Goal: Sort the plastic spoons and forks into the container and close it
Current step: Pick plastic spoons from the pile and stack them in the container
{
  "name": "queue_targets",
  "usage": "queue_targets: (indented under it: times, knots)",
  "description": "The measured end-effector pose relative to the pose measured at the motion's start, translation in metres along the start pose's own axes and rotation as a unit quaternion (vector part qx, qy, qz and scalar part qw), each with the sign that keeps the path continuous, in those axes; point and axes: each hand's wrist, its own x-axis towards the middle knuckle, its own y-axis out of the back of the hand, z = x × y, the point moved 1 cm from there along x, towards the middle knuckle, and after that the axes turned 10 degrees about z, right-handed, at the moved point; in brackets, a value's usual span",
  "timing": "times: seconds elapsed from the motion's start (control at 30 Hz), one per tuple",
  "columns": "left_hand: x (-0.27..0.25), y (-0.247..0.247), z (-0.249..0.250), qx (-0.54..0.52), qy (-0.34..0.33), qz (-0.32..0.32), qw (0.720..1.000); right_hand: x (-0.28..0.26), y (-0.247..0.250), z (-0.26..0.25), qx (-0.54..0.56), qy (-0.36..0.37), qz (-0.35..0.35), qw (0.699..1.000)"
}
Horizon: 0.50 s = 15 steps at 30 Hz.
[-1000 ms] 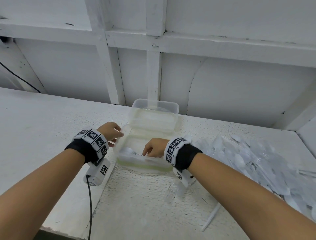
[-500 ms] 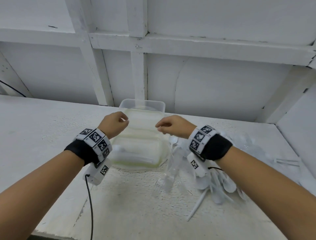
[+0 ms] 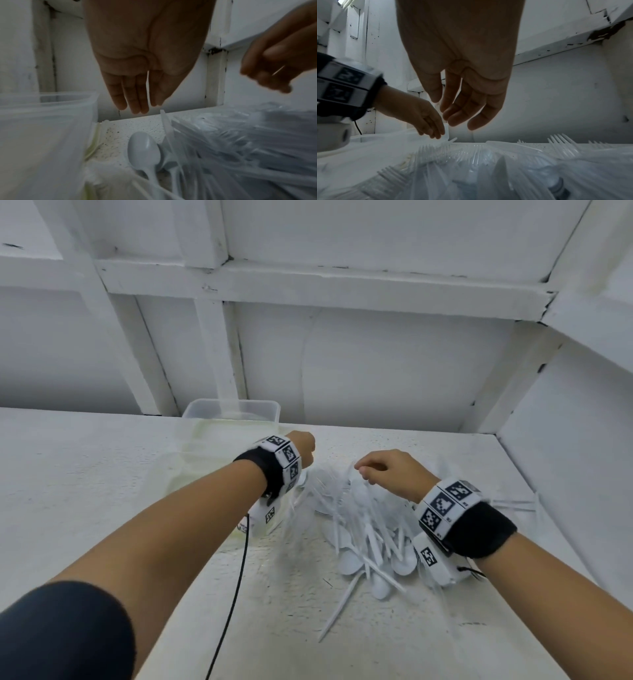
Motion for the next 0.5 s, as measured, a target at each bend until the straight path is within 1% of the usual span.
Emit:
queue_targets:
  times: [0.07, 0.13, 0.17, 0.2, 0.23, 0.27, 0.3, 0.33, 0.4, 0.43, 0.5]
  knots:
    - [0.024, -0.013, 0.000, 0.053, -0.005, -0.030, 0.998, -0.004, 0.001, 0.004, 0.003, 0.000, 0.000, 1.000]
    - [0.079, -0.046, -0.017, 0.119, -0.005, -0.044, 0.992, -0.006, 0.001, 0.007, 0.009, 0.005, 0.001, 1.000]
    - [0.103, -0.061, -0.023, 0.151, 0.000, -0.072, 0.986, -0.006, 0.001, 0.009, 0.013, 0.007, 0.002, 1.000]
    - [0.113, -0.068, -0.025, 0.187, -0.005, -0.092, 0.978, -0.007, 0.001, 0.010, 0.016, 0.008, 0.002, 1.000]
    - [0.107, -0.064, -0.021, 0.212, -0.009, -0.110, 0.971, -0.007, 0.000, 0.012, 0.018, 0.008, 0.002, 1.000]
    - [0.087, -0.051, -0.013, 0.228, -0.017, -0.116, 0.967, -0.007, 0.000, 0.014, 0.020, 0.008, 0.001, 1.000]
    - [0.049, -0.024, 0.006, 0.236, -0.023, -0.133, 0.962, -0.007, 0.000, 0.015, 0.022, 0.008, 0.001, 1.000]
    - [0.030, -0.010, 0.015, 0.245, -0.034, -0.145, 0.958, -0.007, 0.000, 0.016, 0.026, 0.009, 0.001, 1.000]
    - [0.016, 0.002, 0.022, 0.269, -0.052, -0.142, 0.951, -0.006, 0.000, 0.017, 0.036, 0.010, 0.002, 0.999]
    - [0.010, 0.005, 0.024, 0.269, -0.040, -0.138, 0.952, -0.006, 0.000, 0.018, 0.039, 0.010, 0.004, 0.999]
    - [0.017, -0.001, 0.018, 0.246, -0.056, -0.108, 0.962, -0.005, -0.001, 0.020, 0.046, 0.012, 0.006, 0.999]
